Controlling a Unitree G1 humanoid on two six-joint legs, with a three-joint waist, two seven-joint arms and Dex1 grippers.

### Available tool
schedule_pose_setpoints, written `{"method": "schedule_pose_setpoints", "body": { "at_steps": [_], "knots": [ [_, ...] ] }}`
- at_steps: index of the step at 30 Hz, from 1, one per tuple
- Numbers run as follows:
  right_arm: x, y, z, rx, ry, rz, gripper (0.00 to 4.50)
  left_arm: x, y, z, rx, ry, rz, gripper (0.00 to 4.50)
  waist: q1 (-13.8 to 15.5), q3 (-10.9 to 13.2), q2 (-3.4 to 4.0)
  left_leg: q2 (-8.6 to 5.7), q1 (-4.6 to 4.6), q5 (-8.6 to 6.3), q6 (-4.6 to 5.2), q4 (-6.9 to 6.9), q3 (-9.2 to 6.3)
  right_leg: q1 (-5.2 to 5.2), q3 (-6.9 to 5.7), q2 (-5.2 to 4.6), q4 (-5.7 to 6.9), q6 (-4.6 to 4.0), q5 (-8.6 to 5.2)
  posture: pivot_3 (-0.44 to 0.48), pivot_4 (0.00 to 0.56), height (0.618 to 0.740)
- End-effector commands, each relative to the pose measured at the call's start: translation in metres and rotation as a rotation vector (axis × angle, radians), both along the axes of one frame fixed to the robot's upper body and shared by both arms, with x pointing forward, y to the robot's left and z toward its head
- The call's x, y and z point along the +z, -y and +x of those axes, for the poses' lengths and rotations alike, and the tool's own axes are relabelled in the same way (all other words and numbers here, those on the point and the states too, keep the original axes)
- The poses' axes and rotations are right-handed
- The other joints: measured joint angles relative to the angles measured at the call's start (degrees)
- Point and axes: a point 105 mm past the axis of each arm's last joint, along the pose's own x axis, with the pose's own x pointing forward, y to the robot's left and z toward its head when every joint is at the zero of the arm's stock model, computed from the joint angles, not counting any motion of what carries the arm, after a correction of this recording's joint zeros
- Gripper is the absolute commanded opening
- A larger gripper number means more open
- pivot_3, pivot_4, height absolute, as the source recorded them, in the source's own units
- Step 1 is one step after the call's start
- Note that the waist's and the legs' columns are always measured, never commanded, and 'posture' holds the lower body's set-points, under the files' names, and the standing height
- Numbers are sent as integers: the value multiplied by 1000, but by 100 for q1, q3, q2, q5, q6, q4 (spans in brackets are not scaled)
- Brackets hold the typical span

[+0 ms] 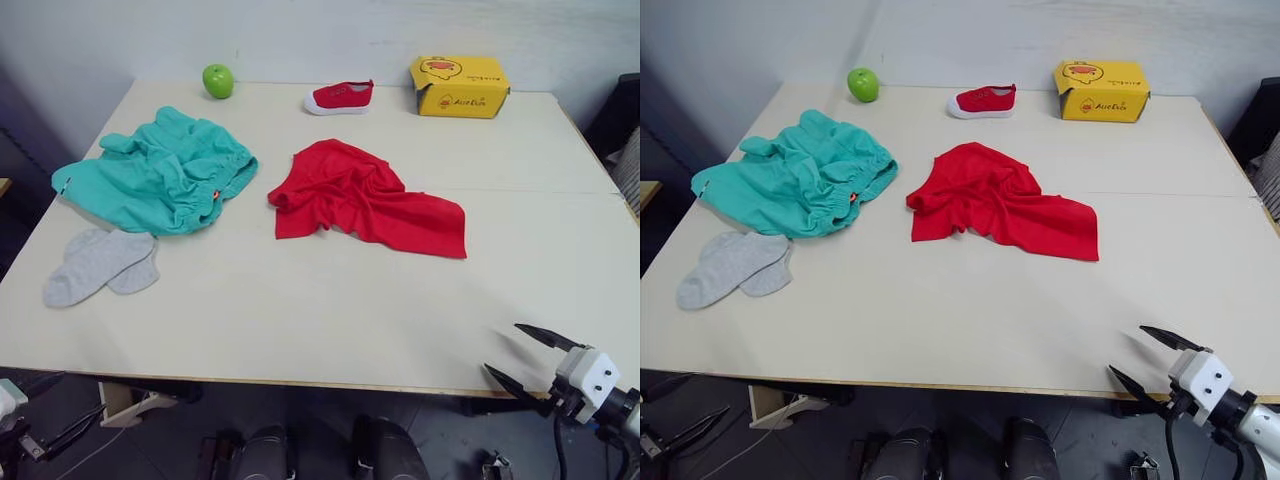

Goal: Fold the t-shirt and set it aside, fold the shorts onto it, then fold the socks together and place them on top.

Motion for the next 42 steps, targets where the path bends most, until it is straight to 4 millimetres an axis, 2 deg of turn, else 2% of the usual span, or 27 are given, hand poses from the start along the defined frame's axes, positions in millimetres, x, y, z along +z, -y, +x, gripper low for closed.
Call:
{"method": "schedule_pose_setpoints", "body": {
  "at_steps": [1, 3, 7, 9, 13, 17, 21, 25, 27, 33, 36, 40, 42],
  "knots": [
    [8, 6, -2, -2, 23, -3, 4482, 14, 0, 4, -1, 57, 29, 4500, -3, -1, 0, 0, 0, 0, 0, 0, 0, 0, 0, 0, 0, 0, 0, 0, 150, 740],
    [10, 2, 1, 13, 29, 8, 4482, 19, 10, 13, -12, 81, -33, 4500, -4, -1, 0, 0, 0, 2, 3, 0, 0, 0, 0, 0, 1, -1, 0, 0, 150, 740],
    [18, -13, 13, 72, 46, 3, 4482, 42, 47, 39, -132, 117, -133, 4500, -4, -3, -3, 0, 2, 12, 14, 4, -1, 2, 1, -3, 10, 0, 0, 0, 150, 740],
    [30, -22, 26, 97, 71, -2, 4482, 50, 73, 57, -219, 93, -141, 4500, -1, -3, -2, -1, 4, 14, 13, 9, -1, 4, 4, -3, 20, 0, 0, 0, 150, 740],
    [48, -44, 59, 159, 70, -79, 4482, 69, 122, 107, -346, 149, -89, 4500, -2, -1, 10, -12, 6, 46, -15, 12, 0, 3, 8, -8, 36, 0, 0, 0, 150, 740],
    [65, -56, 100, 114, 115, -131, 4482, 67, 152, 154, -388, 165, -32, 4500, -5, -4, 13, -14, 4, 60, -37, 6, 5, -11, 4, 8, 82, -1, 0, 0, 150, 740],
    [64, -62, 134, 74, 71, -231, 4482, 55, 185, 197, -476, 158, 51, 4500, -1, -3, 10, -17, -2, 79, -34, 9, 33, -30, -9, 58, 97, 2, 2, 0, 150, 740],
    [73, -57, 155, 37, 67, -252, 4482, 55, 201, 232, -456, 149, 119, 4500, -2, -1, 5, -14, -7, 79, -33, 8, 45, -36, -4, 68, 88, 4, 3, 0, 150, 740],
    [73, -52, 161, 34, 45, -288, 4482, 53, 214, 242, -482, 127, 130, 4500, -4, 0, 4, -15, -16, 81, -29, 13, 55, -43, -2, 71, 84, 9, 5, 0, 150, 740],
    [68, -40, 172, 2, -4, -321, 4482, 41, 233, 274, -474, 118, 199, 4500, 0, 0, 2, -13, -17, 83, -27, 17, 83, -42, -2, 71, 85, 12, 7, 0, 150, 740],
    [67, -40, 178, -12, -7, -324, 4482, 23, 231, 285, -451, 59, 244, 4500, 1, -1, 1, -13, -12, 86, -22, 28, 98, -33, 0, 69, 87, 18, 10, 0, 150, 740],
    [66, -39, 185, -33, -19, -343, 4482, 14, 224, 297, -398, 46, 275, 4500, -9, -4, -2, -11, -4, 88, -18, 55, 96, -21, 9, 64, 96, 25, 14, 0, 150, 740],
    [60, -33, 191, -89, -60, -378, 4482, 8, 220, 299, -382, 31, 287, 4500, -23, -5, -2, -10, 4, 87, -17, 66, 86, -21, 19, 60, 113, 25, 14, 0, 150, 740]
  ]
}}
